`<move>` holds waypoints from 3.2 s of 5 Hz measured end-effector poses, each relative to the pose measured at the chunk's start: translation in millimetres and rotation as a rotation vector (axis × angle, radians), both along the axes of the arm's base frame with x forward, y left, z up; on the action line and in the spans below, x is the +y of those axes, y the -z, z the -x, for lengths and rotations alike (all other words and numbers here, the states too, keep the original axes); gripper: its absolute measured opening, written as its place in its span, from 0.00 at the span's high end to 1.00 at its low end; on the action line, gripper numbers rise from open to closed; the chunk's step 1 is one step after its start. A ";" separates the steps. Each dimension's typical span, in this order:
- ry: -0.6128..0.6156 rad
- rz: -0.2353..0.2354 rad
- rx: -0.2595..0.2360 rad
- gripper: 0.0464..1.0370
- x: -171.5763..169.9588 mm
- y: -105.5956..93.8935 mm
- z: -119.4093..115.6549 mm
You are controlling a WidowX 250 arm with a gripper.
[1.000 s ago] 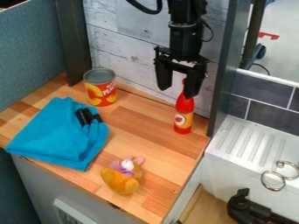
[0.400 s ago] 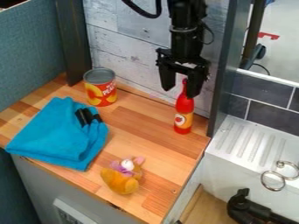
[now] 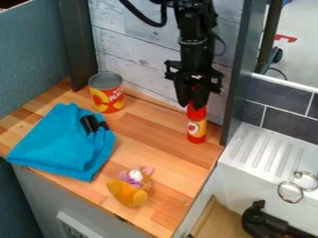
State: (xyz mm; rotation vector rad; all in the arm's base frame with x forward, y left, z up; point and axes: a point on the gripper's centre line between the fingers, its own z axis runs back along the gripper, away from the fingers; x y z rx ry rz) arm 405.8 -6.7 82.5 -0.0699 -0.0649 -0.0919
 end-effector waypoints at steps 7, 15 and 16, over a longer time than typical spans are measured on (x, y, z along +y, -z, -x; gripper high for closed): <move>-0.135 -0.114 0.128 0.67 4.7 -79.7 107.9; -0.167 -0.020 0.116 0.67 71.5 3.8 117.9; -0.166 -0.021 0.113 0.67 71.1 4.6 117.3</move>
